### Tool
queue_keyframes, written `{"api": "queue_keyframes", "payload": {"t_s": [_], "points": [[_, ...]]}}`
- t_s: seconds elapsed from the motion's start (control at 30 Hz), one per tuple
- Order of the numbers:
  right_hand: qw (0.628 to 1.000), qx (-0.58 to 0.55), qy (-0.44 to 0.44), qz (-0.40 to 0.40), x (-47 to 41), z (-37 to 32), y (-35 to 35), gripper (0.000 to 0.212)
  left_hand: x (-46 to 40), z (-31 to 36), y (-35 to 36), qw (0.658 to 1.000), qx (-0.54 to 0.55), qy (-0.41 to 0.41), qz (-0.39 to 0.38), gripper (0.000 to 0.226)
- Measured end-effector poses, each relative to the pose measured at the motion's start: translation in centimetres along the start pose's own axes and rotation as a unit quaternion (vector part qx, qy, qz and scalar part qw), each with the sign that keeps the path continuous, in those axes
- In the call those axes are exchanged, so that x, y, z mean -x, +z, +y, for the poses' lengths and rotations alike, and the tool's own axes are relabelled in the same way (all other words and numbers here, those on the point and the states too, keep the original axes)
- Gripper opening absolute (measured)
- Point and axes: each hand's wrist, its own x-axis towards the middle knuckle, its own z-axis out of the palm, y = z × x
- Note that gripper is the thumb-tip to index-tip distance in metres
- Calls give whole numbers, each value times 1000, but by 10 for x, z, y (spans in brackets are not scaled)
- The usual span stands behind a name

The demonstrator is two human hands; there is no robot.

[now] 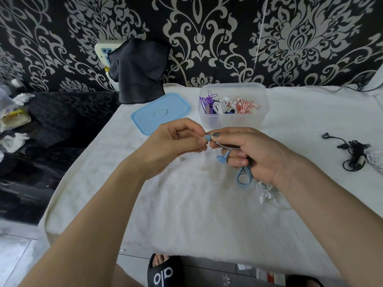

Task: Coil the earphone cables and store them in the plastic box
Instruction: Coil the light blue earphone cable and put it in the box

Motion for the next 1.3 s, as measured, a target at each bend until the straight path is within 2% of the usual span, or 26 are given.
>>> {"api": "queue_keyframes", "payload": {"t_s": [0.27,0.5,0.93,1.0,1.13,1.3], "points": [[1000,-26,-1,-1,1,-1,3,4,1,2,-2,1000,-13,22,2,10],[999,-30,-12,-7,1,-1,4,17,1,2,-2,1000,-10,24,0,7],[996,-76,38,-22,4,-3,4,10,2,4,-3,999,28,22,-22,15],[993,-101,56,-21,4,-2,6,3,2,4,-3,999,14,41,-19,15],[973,-206,101,-22,3,1,8,12,4,7,1,997,-23,78,1,10],[956,-267,121,-23,1,3,9,14,9,8,10,987,-103,111,62,6]]}}
